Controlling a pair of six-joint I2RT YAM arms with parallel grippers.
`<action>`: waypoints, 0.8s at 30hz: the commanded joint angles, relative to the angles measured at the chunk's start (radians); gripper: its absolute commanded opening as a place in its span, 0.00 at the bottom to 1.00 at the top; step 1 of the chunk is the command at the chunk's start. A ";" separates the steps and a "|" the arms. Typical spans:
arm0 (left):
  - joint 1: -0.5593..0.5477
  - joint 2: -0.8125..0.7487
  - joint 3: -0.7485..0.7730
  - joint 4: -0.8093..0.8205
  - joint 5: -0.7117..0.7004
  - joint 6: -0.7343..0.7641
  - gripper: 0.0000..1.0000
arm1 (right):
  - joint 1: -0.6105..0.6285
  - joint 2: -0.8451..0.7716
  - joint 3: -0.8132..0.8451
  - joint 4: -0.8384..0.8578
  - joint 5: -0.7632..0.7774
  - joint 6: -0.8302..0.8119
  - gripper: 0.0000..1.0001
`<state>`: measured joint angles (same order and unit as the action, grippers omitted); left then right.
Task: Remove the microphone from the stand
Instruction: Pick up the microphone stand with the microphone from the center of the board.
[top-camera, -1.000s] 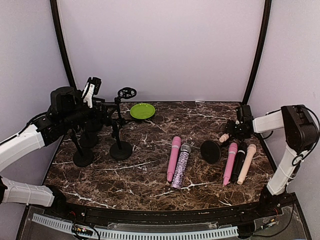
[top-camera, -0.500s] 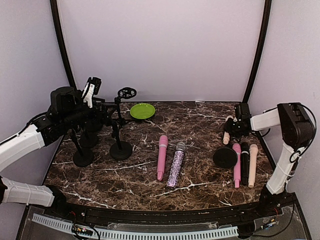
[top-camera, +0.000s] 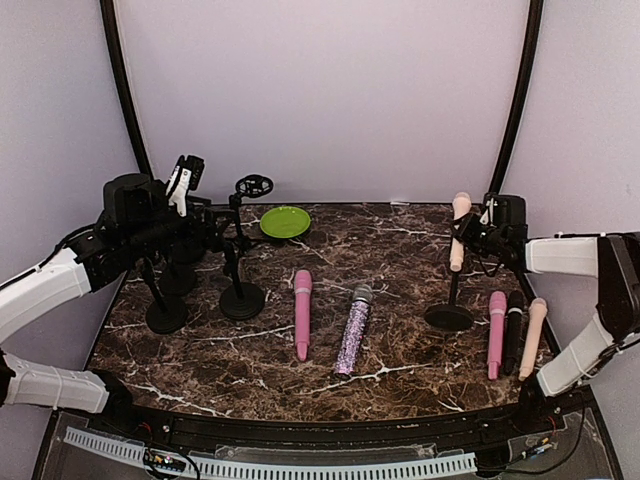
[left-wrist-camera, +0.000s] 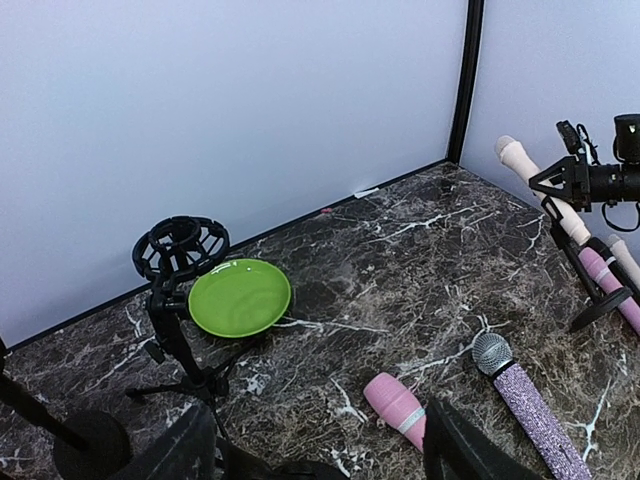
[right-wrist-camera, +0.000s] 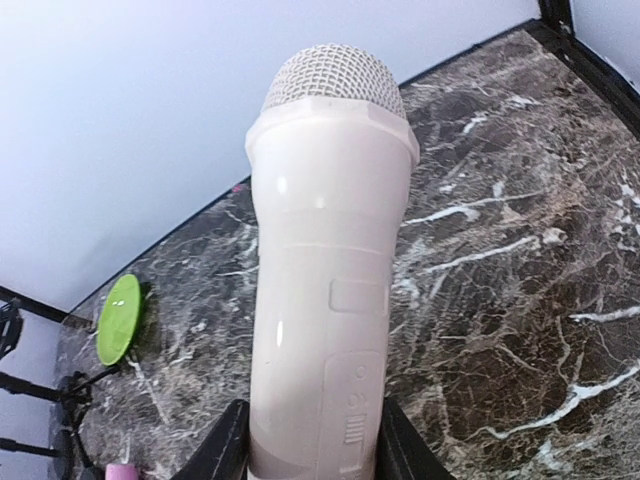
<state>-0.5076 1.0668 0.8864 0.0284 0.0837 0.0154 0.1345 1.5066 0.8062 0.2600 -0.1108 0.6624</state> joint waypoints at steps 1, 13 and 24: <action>0.005 -0.014 -0.017 0.029 0.049 0.019 0.72 | 0.013 -0.110 -0.044 0.187 -0.113 -0.004 0.06; -0.120 -0.020 -0.060 0.239 0.198 -0.109 0.68 | 0.149 -0.333 -0.095 0.319 -0.244 -0.077 0.03; -0.308 0.161 -0.057 0.526 0.358 -0.232 0.68 | 0.365 -0.408 -0.083 0.546 -0.388 -0.041 0.02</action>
<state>-0.7822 1.1763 0.8330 0.3935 0.3592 -0.1566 0.4278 1.1400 0.6991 0.5560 -0.4080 0.5838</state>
